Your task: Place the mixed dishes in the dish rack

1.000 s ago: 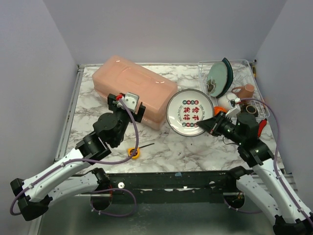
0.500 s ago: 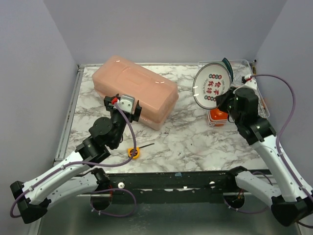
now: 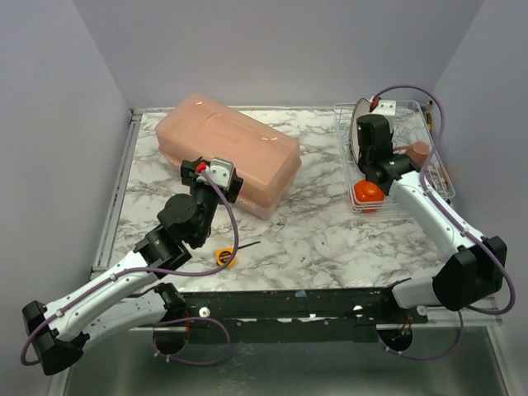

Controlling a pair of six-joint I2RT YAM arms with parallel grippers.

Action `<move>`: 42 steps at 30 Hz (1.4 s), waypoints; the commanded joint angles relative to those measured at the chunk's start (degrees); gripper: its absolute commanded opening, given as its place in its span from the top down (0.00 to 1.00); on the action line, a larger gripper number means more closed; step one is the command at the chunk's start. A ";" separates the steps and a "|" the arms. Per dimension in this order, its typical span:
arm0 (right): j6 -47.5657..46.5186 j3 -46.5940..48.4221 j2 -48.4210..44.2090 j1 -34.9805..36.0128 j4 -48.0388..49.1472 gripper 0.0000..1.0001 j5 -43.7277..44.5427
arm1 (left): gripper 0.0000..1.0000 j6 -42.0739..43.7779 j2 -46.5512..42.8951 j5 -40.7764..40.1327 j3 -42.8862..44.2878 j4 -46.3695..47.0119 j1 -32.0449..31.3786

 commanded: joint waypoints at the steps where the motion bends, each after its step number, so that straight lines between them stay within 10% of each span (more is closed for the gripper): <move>1: -8.79 3.50 2.64 0.21 8.17 1.00 10.00 | 0.20 0.16 0.51 0.78 -0.26 1.35 0.68; 26: -3.72 10.63 24.70 0.20 8.00 1.00 8.79 | 0.20 -0.02 1.07 1.42 -0.20 1.50 2.20; 34: -0.74 10.44 25.30 0.21 4.21 0.45 7.99 | 0.20 -0.35 1.50 2.00 0.25 1.13 2.54; 42: 0.27 4.01 15.45 0.20 4.88 0.21 7.59 | 0.20 -1.19 2.09 2.85 0.90 0.27 2.99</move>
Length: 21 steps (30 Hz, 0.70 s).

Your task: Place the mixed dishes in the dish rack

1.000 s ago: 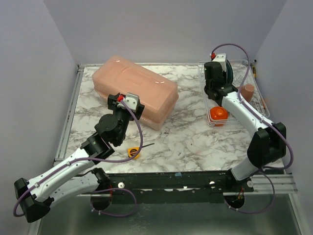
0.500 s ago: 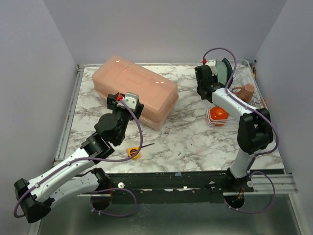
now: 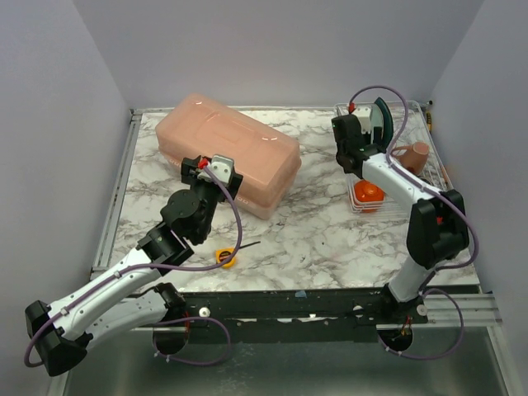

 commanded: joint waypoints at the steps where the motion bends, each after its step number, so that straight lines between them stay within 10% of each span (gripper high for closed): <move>1: 1.00 -2.78 -7.76 0.21 0.13 0.21 0.56 | 0.20 -1.02 0.41 1.91 0.76 0.23 0.43; 10: -2.44 -4.29 -9.94 -1.19 4.66 0.10 2.82 | 0.20 -2.09 0.76 2.48 1.48 -1.24 0.50; 21: -0.39 -4.66 -12.67 -1.15 7.09 0.01 -17.93 | 0.19 -1.98 0.61 2.29 1.27 -1.07 0.52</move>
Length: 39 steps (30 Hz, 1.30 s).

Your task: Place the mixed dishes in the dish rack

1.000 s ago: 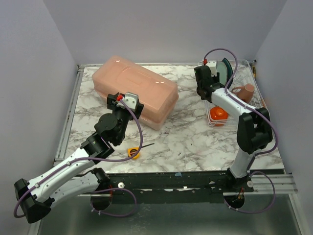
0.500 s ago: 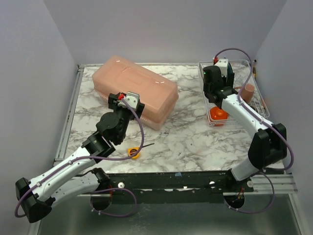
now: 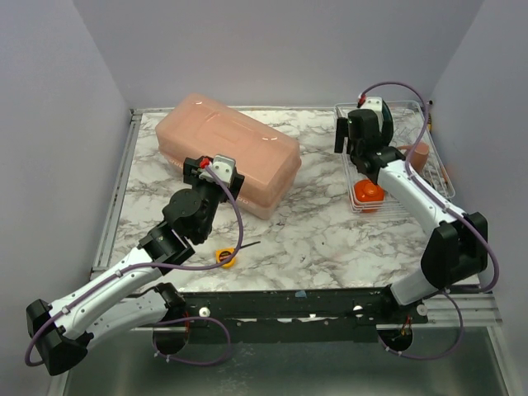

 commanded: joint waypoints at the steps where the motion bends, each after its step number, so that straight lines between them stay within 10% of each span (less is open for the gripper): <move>1: -1.54 -0.38 0.03 -0.06 6.33 0.00 -4.65 | 0.19 -1.04 -0.04 1.47 1.54 -1.12 0.37; 9: -0.14 18.79 16.44 -1.01 -6.32 0.01 16.48 | 0.19 -0.72 -0.28 1.31 1.26 -0.88 0.38; 21: 0.13 16.06 11.21 -4.94 -6.75 0.00 17.48 | 0.19 -1.99 -0.15 2.51 2.07 -2.04 0.46; 39: 4.27 3.04 -26.07 -5.68 -13.41 0.00 -23.35 | 0.19 -5.77 -2.57 3.93 2.45 -5.21 0.35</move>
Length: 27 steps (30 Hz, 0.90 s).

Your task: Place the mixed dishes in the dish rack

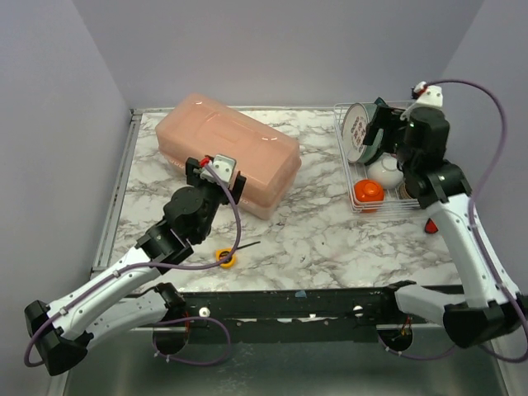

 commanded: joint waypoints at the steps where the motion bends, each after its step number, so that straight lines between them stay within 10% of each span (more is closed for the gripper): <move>1: 2.87 0.32 -8.75 -0.22 -4.71 0.00 -12.56 | 0.18 -1.46 -4.36 1.56 -0.03 0.24 0.35; 14: 12.10 11.28 -26.66 -0.22 -8.17 0.00 -19.56 | 0.11 -15.67 -12.57 11.01 23.55 -21.65 0.27; 27: 16.62 18.10 -32.34 -0.22 -11.27 0.00 -13.18 | 0.09 -26.80 -24.35 10.85 28.34 -25.69 0.28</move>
